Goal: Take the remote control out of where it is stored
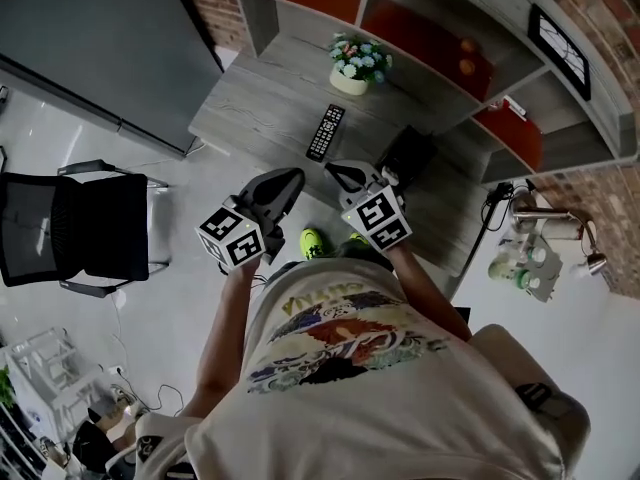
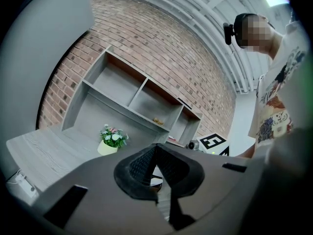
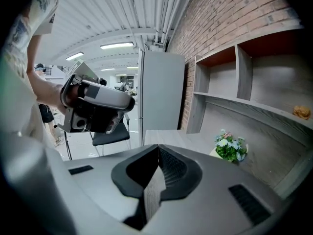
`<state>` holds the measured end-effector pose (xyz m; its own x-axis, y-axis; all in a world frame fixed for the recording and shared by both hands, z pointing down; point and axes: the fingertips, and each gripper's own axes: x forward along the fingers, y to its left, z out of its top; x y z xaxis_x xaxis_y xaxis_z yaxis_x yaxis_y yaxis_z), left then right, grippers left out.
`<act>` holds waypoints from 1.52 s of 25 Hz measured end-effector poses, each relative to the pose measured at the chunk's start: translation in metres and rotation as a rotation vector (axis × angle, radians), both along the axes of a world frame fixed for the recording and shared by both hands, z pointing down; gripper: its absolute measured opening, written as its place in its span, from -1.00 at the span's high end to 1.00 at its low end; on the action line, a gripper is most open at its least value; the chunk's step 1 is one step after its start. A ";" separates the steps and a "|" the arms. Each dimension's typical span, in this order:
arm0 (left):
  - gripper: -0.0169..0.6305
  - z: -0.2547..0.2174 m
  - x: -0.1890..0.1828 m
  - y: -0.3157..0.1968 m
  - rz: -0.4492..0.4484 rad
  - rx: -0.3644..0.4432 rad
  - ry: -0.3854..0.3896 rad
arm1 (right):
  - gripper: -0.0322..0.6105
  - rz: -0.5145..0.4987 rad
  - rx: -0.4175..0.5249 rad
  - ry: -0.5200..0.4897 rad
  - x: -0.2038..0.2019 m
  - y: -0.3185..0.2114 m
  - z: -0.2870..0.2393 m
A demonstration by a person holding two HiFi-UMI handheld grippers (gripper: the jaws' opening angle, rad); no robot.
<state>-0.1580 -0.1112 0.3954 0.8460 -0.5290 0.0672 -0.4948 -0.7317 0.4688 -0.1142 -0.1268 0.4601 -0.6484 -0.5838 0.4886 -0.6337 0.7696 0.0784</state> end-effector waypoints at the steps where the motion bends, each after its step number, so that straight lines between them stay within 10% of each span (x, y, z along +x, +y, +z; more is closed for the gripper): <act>1: 0.93 0.000 0.001 0.000 0.000 -0.002 0.000 | 0.87 0.009 0.003 -0.001 0.002 0.001 0.000; 38: 0.93 0.022 0.065 -0.002 0.035 -0.074 -0.011 | 0.57 0.243 -0.052 0.140 0.169 0.008 0.037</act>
